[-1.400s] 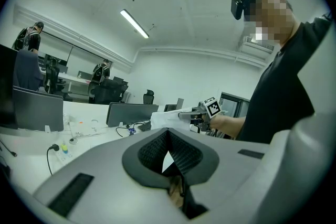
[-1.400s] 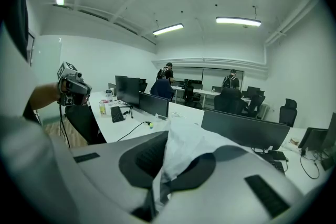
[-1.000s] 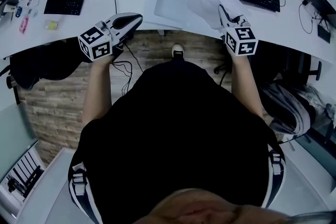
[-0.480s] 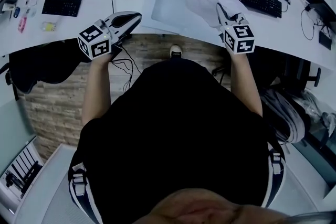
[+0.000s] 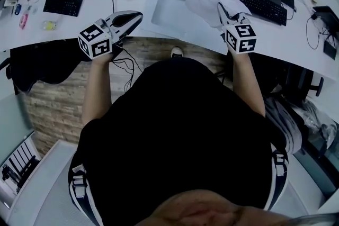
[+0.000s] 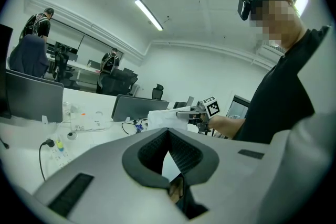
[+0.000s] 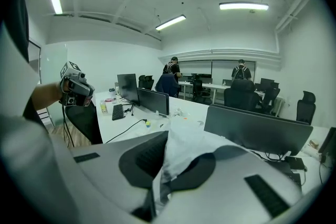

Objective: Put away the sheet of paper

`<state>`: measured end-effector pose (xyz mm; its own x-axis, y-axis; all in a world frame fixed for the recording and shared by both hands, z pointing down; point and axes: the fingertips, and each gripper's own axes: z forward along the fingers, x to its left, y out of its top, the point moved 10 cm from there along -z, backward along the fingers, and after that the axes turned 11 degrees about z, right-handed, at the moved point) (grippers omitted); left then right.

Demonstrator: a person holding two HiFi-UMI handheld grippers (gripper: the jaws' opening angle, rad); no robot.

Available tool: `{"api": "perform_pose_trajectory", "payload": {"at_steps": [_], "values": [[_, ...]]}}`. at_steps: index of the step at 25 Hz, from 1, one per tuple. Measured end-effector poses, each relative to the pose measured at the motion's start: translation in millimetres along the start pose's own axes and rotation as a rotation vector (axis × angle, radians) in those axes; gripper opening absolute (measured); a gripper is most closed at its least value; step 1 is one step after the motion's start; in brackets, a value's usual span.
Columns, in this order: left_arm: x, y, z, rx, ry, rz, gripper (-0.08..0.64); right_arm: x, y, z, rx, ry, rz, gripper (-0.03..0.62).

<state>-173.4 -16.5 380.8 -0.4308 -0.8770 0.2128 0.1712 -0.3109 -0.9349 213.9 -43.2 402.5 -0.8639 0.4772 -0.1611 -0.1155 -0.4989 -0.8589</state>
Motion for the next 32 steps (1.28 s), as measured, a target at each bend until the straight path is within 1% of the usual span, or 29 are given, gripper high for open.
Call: {"api": "perform_pose_trajectory", "payload": {"at_steps": [6,11,18,23,27,32], "values": [[2,9,18,0.002,0.01,0.009,0.021,-17,7,12,0.014,0.038,-0.032,0.015],[9,13,32,-0.014,0.033,0.012,0.021,-40,14,21,0.006,0.044,-0.019,0.015],[10,10,45,-0.021,0.043,-0.011,0.021,-58,17,26,0.015,0.055,-0.021,0.015],[8,12,50,-0.019,0.051,-0.009,0.021,-66,16,30,0.023,0.063,-0.022,0.015],[5,12,52,-0.017,0.056,-0.011,0.021,-64,15,33,0.025,0.076,-0.021,0.015],[2,13,52,-0.038,0.054,-0.014,0.02,-61,17,33,0.028,0.091,-0.03,0.015]]}}
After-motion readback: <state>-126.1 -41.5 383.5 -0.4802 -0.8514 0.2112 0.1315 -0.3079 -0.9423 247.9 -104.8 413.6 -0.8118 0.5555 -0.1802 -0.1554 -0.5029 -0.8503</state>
